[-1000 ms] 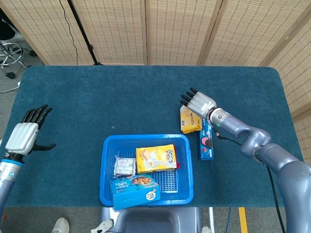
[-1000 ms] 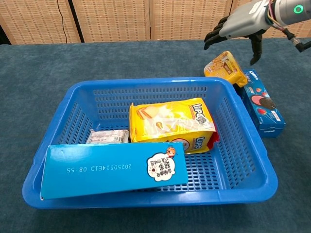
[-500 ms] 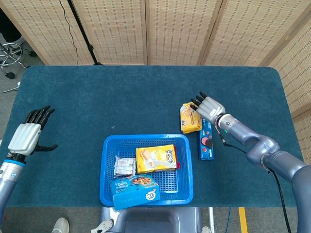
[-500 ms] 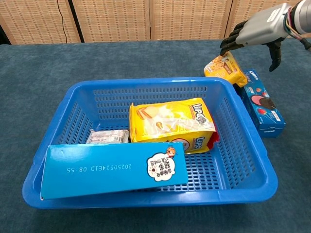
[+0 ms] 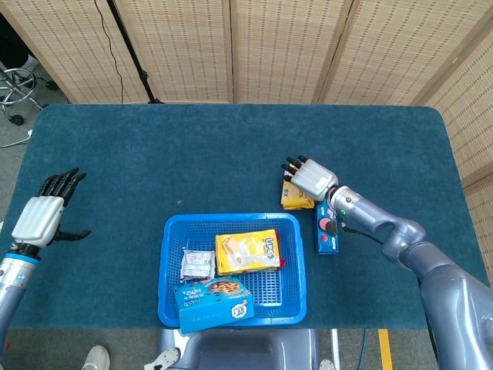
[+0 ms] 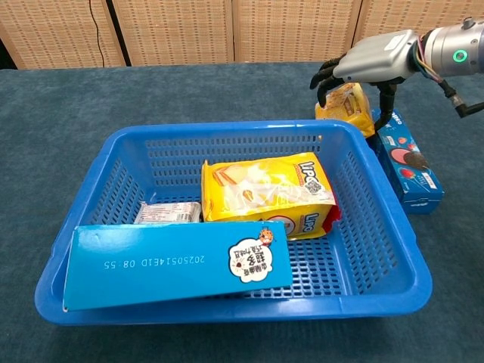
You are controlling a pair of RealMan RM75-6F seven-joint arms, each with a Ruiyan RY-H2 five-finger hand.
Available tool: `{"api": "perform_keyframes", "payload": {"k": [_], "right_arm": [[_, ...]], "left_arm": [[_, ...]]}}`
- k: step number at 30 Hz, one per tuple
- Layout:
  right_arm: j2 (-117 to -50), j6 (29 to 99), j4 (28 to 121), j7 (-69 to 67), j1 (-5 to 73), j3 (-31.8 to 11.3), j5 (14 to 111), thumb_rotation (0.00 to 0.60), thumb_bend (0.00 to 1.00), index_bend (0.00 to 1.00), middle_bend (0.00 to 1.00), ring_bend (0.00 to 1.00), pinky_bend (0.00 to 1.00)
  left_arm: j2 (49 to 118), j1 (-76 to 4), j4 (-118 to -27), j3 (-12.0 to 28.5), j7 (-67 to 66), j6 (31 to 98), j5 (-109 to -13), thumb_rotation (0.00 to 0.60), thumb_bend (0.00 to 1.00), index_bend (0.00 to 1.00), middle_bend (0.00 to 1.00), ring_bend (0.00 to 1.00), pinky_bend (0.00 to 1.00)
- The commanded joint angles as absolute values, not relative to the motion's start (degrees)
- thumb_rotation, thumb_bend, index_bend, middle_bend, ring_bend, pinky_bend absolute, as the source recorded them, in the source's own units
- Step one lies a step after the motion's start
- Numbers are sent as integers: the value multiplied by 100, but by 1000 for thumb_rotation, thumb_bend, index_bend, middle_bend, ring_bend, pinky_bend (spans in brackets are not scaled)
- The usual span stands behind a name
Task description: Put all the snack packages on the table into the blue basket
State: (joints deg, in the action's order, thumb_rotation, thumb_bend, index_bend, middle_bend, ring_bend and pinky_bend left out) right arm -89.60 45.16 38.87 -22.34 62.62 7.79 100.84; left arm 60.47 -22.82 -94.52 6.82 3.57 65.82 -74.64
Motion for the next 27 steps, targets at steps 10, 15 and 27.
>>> {"api": "perform_keyframes", "payload": {"k": [10,15,27], "right_arm": [[-8848,6401,3530,-2491,5811,577,10113,600,184,671,536,418,611],[-7920,7177,4913,-1934,5545,445,10117,600,189,671,536,419,611],[-6378,7758,8516,-106,5195,436,10838,600,190,673,541,424,617]], "left_arm": [[5942,-2268,-9427,658,703,6536,-7664,600,0,0,0,0,0],[5907,-2285,-9404,634,883,6495,-7787,600,0,0,0,0,0],[5893,-2349,-9338,637,1079,6377,-7841,600,0,0,0,0,0]]}}
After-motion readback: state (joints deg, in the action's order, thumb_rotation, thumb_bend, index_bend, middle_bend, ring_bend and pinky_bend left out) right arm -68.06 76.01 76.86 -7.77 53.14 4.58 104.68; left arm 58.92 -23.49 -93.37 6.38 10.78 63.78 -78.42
